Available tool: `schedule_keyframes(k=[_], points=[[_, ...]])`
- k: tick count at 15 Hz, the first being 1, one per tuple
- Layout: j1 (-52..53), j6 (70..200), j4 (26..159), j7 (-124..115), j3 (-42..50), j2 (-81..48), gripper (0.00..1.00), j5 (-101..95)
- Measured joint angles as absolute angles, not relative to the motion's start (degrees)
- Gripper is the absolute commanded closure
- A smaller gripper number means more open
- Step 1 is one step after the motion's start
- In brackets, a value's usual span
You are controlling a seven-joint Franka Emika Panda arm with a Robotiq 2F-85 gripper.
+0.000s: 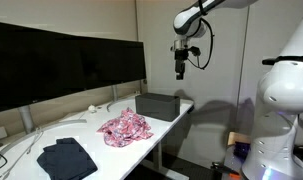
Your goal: Pick up the cloths and put them in the box
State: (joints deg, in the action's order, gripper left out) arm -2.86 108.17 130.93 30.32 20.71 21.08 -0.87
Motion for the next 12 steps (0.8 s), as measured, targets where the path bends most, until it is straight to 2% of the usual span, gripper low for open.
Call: schedule_keyframes(k=[6,12], points=[[-0.9,110.0,130.95,28.29,12.36,21.62,0.0,-0.74],[3.41,125.21,131.74,16.46,2.17,19.72,0.0,-0.74]])
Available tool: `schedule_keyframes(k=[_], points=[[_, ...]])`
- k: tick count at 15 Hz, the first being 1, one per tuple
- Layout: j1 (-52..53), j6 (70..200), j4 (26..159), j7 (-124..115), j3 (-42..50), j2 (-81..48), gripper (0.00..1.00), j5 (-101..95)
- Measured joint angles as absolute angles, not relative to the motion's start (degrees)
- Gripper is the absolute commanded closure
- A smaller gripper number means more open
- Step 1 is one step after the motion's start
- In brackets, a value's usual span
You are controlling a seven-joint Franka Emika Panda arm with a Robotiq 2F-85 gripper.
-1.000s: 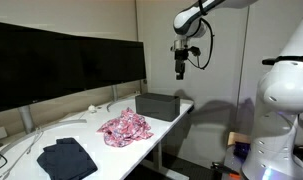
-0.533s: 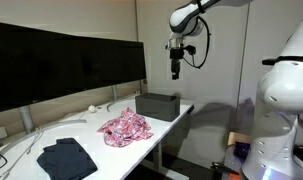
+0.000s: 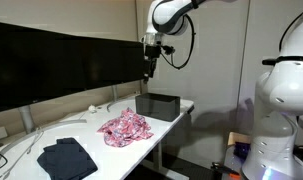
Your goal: Pick up the cloths and put them in the box
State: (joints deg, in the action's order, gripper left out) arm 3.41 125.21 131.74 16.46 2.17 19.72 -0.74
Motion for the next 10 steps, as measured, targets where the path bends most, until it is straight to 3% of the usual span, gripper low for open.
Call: schedule_keyframes(k=[4,10], points=[[4.47,134.02,131.91,10.02,-1.77,14.86,0.0,-0.77],[4.74,136.22,131.67,9.72,-2.14,13.22,0.0,-0.77]])
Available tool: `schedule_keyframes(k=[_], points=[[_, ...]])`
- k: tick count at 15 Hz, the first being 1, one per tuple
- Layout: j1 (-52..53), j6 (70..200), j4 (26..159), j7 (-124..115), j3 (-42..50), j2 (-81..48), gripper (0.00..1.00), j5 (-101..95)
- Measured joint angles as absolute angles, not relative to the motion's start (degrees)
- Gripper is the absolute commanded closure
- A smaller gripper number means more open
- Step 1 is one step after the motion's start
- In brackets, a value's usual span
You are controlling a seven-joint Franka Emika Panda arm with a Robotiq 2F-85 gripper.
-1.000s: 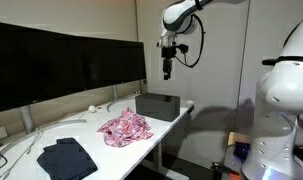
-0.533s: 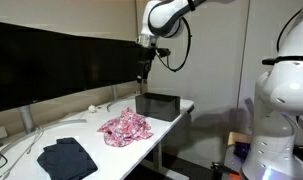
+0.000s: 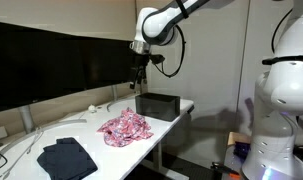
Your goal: Pick up the cloths and put them in the box
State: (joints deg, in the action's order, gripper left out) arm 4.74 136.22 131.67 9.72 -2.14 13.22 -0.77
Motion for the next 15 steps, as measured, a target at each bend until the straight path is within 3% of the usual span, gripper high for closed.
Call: schedule_keyframes(k=[10,15], points=[[6.11,149.99,133.45,5.24,-5.99,4.19,0.0,-1.98],[6.15,150.65,127.36,-7.35,-5.67,-5.86,0.0,-15.17]])
